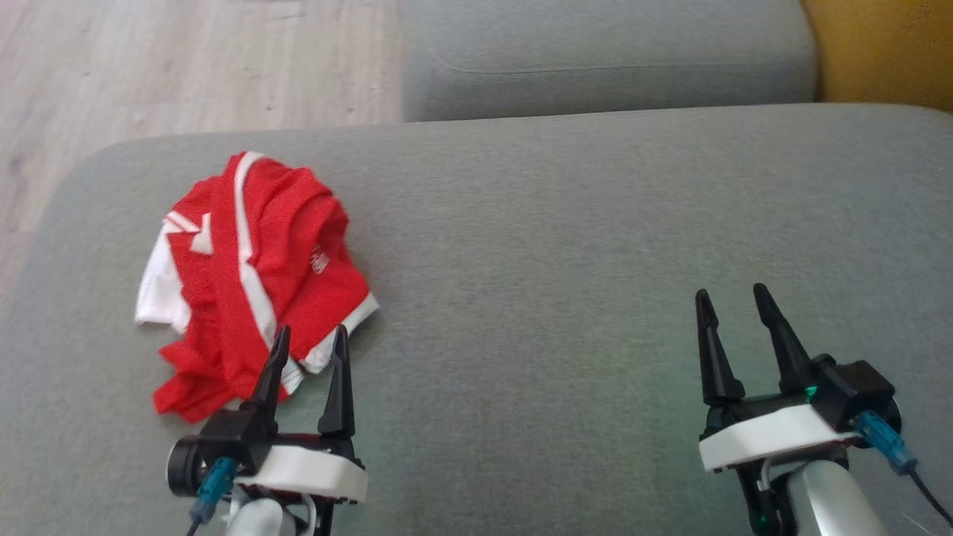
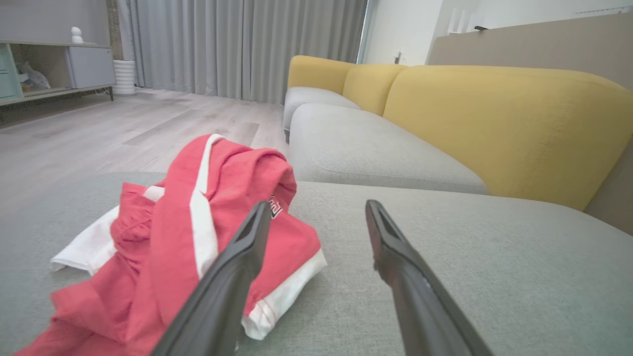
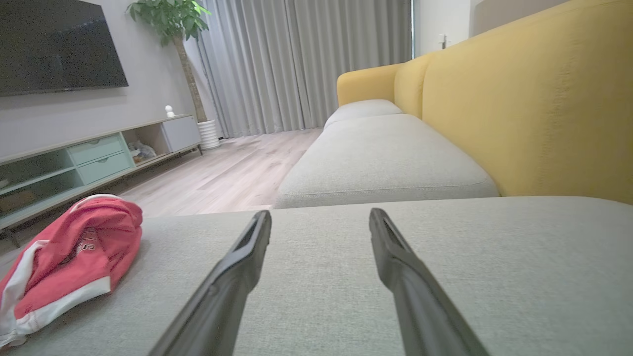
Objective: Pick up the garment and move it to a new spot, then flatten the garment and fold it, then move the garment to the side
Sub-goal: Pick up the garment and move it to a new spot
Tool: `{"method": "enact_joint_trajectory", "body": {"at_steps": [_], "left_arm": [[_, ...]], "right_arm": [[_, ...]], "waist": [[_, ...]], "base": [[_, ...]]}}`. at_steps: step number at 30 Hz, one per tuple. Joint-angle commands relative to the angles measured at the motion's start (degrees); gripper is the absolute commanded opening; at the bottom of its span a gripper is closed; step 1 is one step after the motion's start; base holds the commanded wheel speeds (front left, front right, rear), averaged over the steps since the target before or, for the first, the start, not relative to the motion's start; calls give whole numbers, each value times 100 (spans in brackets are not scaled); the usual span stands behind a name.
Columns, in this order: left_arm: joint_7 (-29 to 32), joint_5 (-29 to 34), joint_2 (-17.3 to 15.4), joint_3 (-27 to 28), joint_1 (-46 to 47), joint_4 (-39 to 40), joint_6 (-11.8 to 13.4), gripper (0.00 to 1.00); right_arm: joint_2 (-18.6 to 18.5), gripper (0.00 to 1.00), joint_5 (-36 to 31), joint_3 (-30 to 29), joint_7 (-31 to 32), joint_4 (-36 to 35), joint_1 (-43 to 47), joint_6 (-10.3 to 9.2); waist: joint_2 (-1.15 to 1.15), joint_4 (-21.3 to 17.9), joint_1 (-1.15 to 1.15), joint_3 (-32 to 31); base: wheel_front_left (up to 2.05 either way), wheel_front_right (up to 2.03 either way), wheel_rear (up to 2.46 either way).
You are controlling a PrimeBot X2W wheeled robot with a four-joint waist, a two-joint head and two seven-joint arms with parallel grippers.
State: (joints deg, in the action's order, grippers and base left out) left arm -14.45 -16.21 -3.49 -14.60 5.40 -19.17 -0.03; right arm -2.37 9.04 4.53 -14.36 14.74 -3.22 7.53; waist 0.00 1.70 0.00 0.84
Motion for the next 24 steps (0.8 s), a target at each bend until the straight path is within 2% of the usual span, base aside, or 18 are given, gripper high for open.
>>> {"method": "enact_joint_trajectory", "body": {"at_steps": [1, 19, 24], "left_arm": [[-55, -33, -1, 243, 275, 154, -2, 100], [-55, -8, -83, 432, 115, 85, 47, 100], [-55, 3, -94, 426, 74, 95, 46, 100]], "right_arm": [[-51, 100, 21, 185, -63, -211, -159, -4], [-51, 100, 130, 644, -63, -138, 31, -4], [-51, 100, 175, 781, -63, -76, 20, -4]], "waist": [[0, 205, 0, -22], [0, 1423, 0, -223], [0, 1653, 0, -281]], "base": [[0, 0, 0], [0, 0, 0], [0, 0, 0]]}}
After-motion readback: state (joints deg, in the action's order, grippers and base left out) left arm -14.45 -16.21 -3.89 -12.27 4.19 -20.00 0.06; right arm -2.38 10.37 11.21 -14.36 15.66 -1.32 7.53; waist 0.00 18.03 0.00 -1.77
